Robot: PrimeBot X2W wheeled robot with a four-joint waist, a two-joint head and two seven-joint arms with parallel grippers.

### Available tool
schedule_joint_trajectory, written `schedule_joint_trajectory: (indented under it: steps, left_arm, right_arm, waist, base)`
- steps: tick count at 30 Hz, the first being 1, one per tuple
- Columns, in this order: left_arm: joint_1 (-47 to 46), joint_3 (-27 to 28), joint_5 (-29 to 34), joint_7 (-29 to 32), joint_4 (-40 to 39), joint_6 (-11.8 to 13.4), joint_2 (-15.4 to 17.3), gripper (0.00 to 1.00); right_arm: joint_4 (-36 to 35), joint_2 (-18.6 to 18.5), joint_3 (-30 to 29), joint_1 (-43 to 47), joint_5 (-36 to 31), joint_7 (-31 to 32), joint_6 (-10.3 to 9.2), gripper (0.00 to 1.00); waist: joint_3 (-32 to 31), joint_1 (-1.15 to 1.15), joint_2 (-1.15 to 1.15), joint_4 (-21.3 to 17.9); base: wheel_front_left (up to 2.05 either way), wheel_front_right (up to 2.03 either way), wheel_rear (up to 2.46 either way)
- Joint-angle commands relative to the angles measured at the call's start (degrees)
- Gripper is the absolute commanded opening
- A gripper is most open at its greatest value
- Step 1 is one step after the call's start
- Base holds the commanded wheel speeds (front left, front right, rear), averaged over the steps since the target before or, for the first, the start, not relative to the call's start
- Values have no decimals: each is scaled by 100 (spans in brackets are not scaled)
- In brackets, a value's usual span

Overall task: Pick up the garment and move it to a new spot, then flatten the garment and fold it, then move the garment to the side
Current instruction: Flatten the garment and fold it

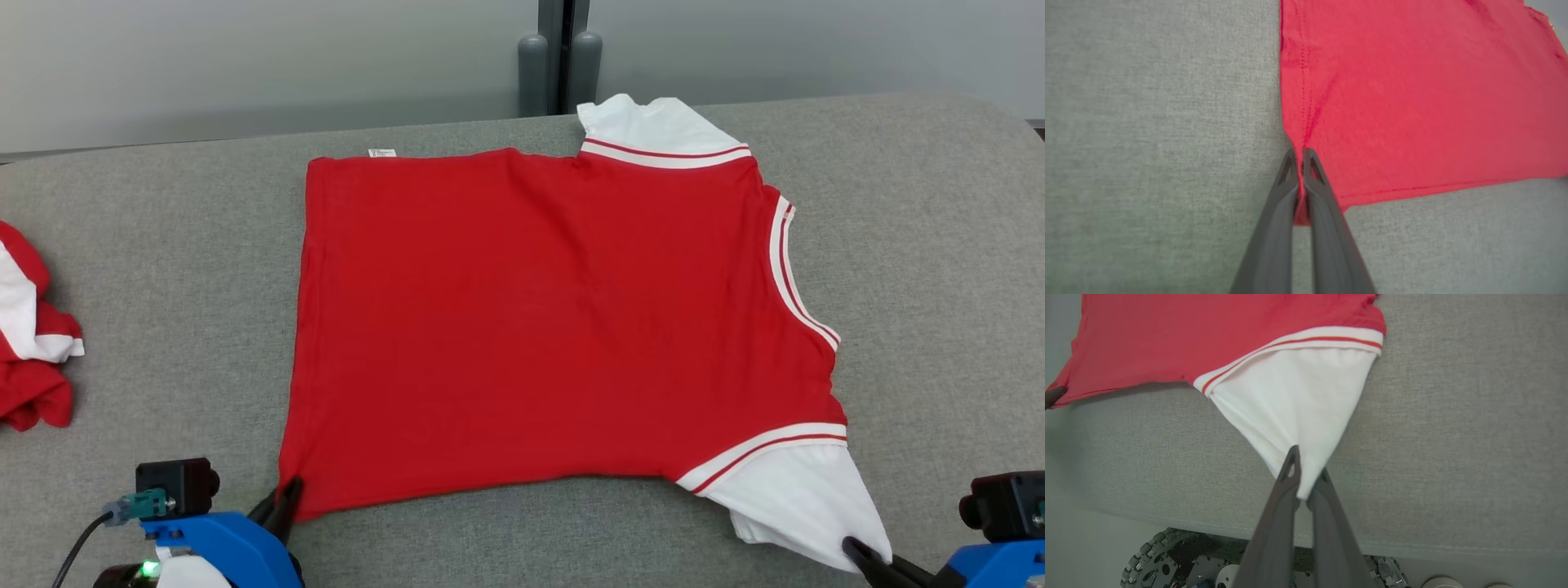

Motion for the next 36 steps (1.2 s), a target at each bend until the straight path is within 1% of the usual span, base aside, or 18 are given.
schedule_joint_trajectory:
  steps: [1,3,6,9,10,13,15,16,19,21,23,25,28,36]
  left_arm:
    - [216,-10,-78,240,-336,101,78,0]
    - [389,-9,-133,494,-801,218,212,0]
    - [464,18,-238,675,-1299,320,230,0]
    - [188,14,-334,857,-1484,275,258,0]
    - [188,14,-334,857,-1484,275,258,0]
    - [-163,109,-673,1091,-1496,159,148,0]
    - [-450,232,-1010,1290,-1464,91,59,0]
    - [-615,310,-1101,1355,-1458,85,80,0]
    - [-1041,433,-1305,1553,-1394,126,56,0]
    - [-1287,482,-1391,1635,-1314,132,32,0]
    - [-1509,530,-1348,1614,-1201,136,37,0]
    - [-1678,568,-1325,1509,-1063,143,-40,0]
    - [-1906,565,-1286,1338,-752,87,-170,0]
    - [-2246,469,-1153,971,55,-78,-426,0]
  right_arm:
    - [-148,39,-45,152,-38,100,1,0]
    - [-290,55,-61,204,-5,177,2,0]
    - [-370,61,-52,-11,62,37,2,0]
    - [-397,40,29,-432,-76,-92,2,0]
    - [-397,40,29,-432,-76,-92,2,0]
    - [-320,-211,98,-1021,-130,-173,2,0]
    - [-195,-396,162,-1505,-79,-214,2,0]
    - [-109,-494,190,-1743,-61,-226,1,0]
    - [227,-749,298,-2430,-2,-296,1,0]
    - [464,-847,385,-2829,63,-386,2,0]
    - [708,-967,483,-3146,92,-507,2,0]
    - [937,-1098,589,-3432,87,-734,1,0]
    - [1306,-1262,775,-3709,94,-1060,1,0]
    - [1983,-1634,1206,-4193,117,-2000,1,0]
  waist:
    - [17,1,0,9]
    - [52,1,0,24]
    - [131,1,0,70]
    - [233,1,0,114]
    - [233,1,0,114]
    - [374,1,0,147]
    - [463,1,0,151]
    - [510,1,0,141]
    - [653,1,0,138]
    - [751,1,0,142]
    - [848,1,0,144]
    - [946,1,0,164]
    - [1080,1,0,200]
    - [1266,1,0,246]
  base:
    - [0,0,0]
    - [0,0,0]
    - [0,0,0]
    - [0,0,0]
    - [0,0,0]
    - [0,0,0]
    - [0,0,0]
    - [0,0,0]
    - [0,0,0]
    - [0,0,0]
    - [0,0,0]
    - [0,0,0]
    - [0,0,0]
    - [0,0,0]
